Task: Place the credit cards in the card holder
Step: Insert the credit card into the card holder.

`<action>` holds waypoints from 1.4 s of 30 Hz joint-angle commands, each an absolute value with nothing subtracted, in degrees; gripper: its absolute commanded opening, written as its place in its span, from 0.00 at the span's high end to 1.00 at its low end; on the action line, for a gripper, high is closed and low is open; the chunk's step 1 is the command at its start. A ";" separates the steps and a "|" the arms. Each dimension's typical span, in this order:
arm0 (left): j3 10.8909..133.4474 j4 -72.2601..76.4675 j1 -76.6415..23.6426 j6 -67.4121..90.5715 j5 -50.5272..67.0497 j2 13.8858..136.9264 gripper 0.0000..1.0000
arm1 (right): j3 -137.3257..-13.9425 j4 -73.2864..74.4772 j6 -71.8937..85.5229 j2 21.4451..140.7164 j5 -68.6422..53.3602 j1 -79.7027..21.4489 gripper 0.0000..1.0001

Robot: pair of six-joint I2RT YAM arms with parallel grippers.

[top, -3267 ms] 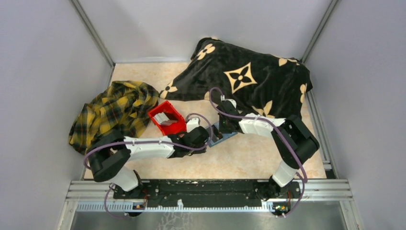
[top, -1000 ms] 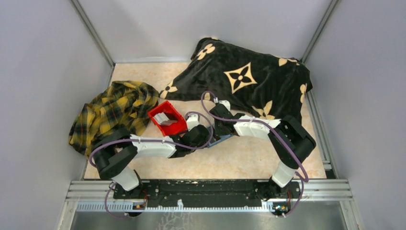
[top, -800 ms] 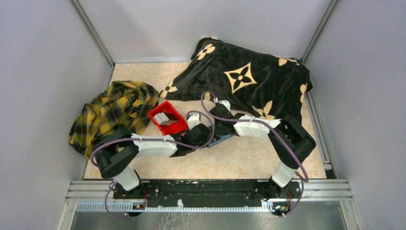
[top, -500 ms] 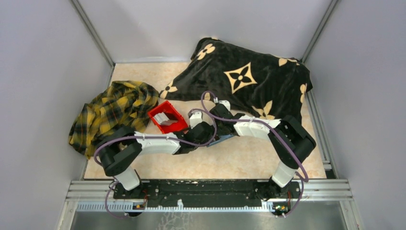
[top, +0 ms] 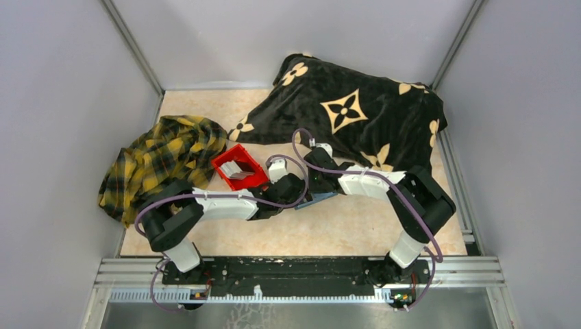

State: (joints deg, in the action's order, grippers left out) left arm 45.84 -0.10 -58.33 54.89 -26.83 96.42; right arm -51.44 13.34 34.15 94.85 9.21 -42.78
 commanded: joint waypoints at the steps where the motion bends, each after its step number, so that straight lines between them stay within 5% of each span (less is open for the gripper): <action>1: 41.50 -6.79 -57.92 57.04 -21.51 102.30 0.62 | -48.83 17.13 35.94 92.78 4.47 -42.58 0.72; 28: 39.72 -6.00 -57.92 58.16 -19.85 102.26 0.63 | -44.81 11.22 45.18 81.56 3.96 -38.25 0.70; 42: 39.03 -5.11 -57.92 57.85 -19.31 101.60 0.63 | -32.93 -4.59 62.76 79.08 -2.24 -37.06 0.70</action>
State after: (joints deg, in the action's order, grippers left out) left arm 43.38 7.46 -57.69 58.48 -25.41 97.06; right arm -35.16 3.84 56.29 82.06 0.43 -38.26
